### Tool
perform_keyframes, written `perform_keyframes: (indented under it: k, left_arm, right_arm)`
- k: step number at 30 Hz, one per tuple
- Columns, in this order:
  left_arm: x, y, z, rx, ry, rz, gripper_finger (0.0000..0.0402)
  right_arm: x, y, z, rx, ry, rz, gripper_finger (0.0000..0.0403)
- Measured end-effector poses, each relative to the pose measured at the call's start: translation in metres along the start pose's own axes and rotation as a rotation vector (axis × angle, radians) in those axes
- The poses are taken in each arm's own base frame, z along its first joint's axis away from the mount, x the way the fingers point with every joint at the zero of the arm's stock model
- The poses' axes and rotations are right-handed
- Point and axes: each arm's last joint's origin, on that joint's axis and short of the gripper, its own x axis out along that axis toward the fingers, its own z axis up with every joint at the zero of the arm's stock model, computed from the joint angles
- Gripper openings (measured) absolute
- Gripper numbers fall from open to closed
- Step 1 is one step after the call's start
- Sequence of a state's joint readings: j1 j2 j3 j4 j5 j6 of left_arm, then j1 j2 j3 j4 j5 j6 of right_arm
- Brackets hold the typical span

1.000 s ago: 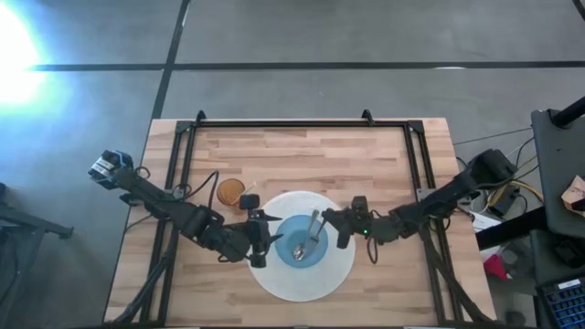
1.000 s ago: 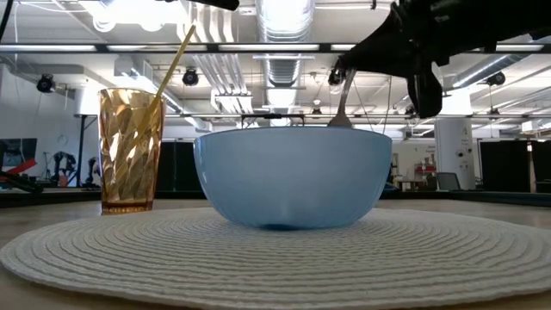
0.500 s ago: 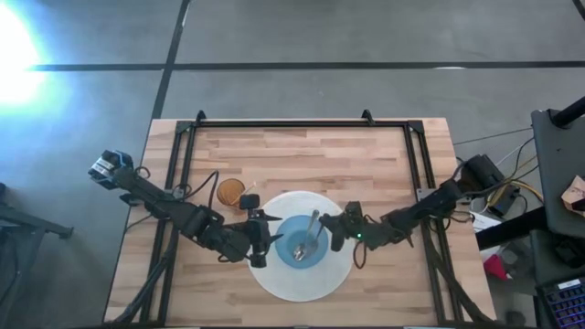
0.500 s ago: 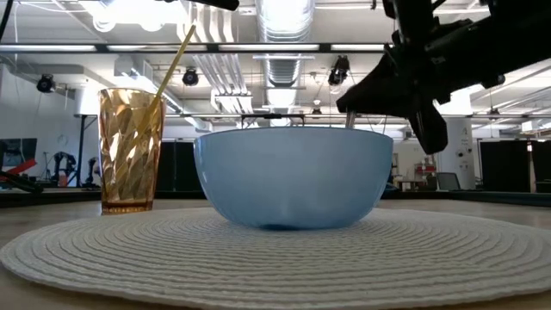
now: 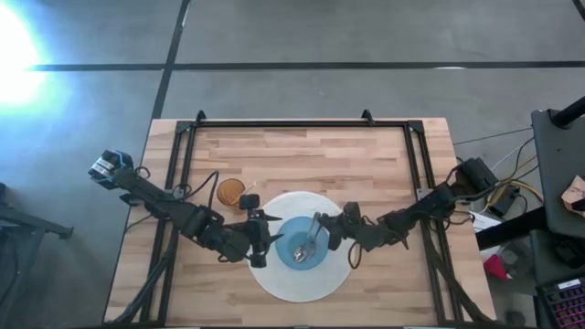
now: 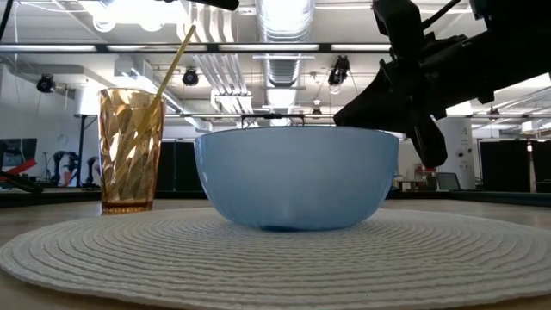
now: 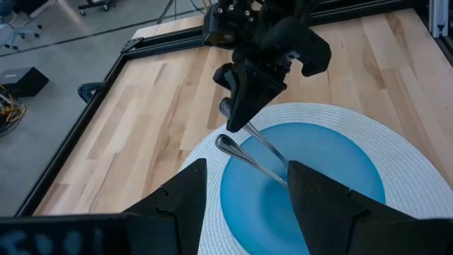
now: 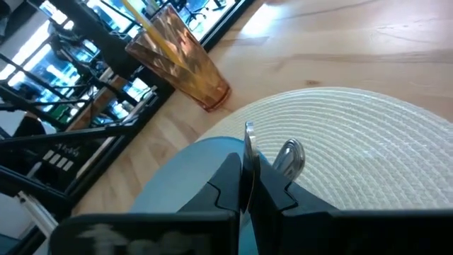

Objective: Pick & Place Utensil
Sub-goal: Put the fork into the blue bowl

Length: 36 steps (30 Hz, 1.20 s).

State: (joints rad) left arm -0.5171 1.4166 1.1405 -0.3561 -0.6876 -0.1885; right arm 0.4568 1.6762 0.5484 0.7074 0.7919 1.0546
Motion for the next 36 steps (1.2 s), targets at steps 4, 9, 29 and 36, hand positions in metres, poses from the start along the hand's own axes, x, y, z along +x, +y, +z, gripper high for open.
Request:
perform_keyframes:
  k: [4,9,29,36]
  left_arm:
    - [0.0,0.0,0.0,-0.003,0.0,0.0,0.0191]
    - [0.0,0.0,0.0,-0.003,0.0,0.0,0.0191]
    - [0.0,0.0,0.0,-0.006,0.0,0.0,0.019]
    - [0.0,0.0,0.0,-0.006,0.0,0.0,0.019]
  right_arm:
    - [0.001,0.0,-0.001,-0.03,0.001,-0.002,0.0009]
    - [0.0,-0.001,0.0,-0.069,-0.006,-0.01,0.0009]
    - [-0.001,-0.01,-0.003,-0.043,-0.009,-0.077,0.002]
    - [-0.001,-0.012,-0.004,-0.012,-0.006,-0.09,0.002]
